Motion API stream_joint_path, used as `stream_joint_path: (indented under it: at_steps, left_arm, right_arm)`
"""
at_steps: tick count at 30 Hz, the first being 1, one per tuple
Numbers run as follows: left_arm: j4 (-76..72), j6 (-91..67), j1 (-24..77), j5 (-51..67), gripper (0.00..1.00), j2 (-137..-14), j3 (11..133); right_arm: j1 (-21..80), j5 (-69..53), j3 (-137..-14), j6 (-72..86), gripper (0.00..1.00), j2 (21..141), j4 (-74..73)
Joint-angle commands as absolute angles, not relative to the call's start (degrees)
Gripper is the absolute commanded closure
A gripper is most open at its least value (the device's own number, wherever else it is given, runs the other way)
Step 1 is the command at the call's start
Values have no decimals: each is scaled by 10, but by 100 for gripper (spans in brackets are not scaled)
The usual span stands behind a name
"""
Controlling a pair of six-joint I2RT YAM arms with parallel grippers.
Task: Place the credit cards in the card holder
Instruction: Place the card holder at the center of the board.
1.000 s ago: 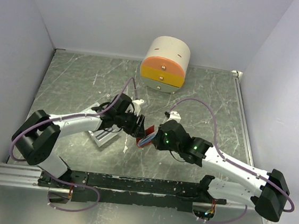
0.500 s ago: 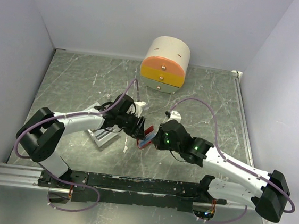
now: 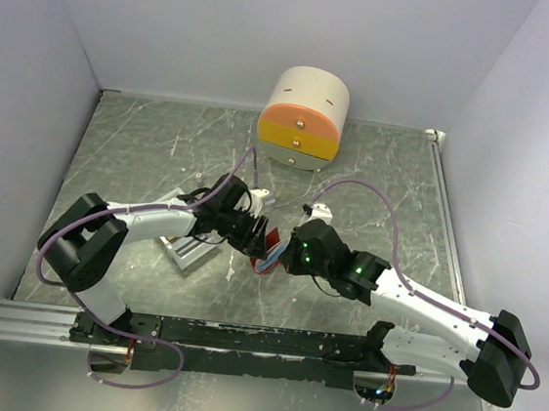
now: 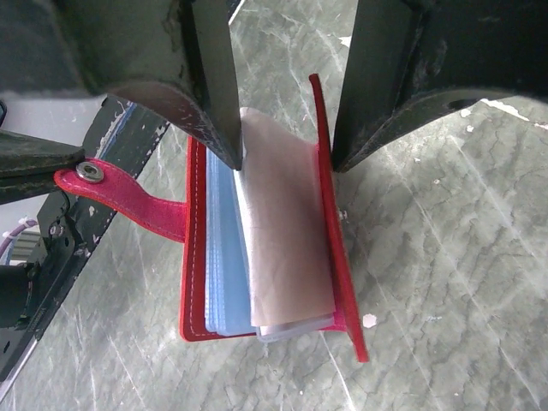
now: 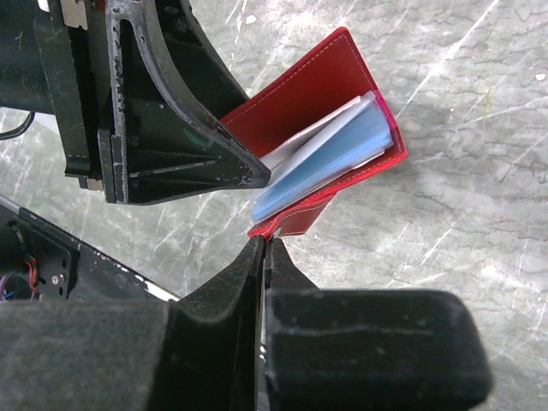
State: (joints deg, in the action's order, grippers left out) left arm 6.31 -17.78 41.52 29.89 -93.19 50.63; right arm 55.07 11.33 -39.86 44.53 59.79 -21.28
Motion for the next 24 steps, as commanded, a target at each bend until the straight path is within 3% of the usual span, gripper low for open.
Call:
stream_joint_path:
  at_steps: [1, 24]
  left_arm:
    - [49, -176, 419, 316, 41, -930, 514]
    - [35, -196, 422, 319, 34, -940, 518]
  right_arm:
    - [547, 116, -415, 437, 100, 597, -208]
    - [546, 104, -407, 438, 100, 586, -197]
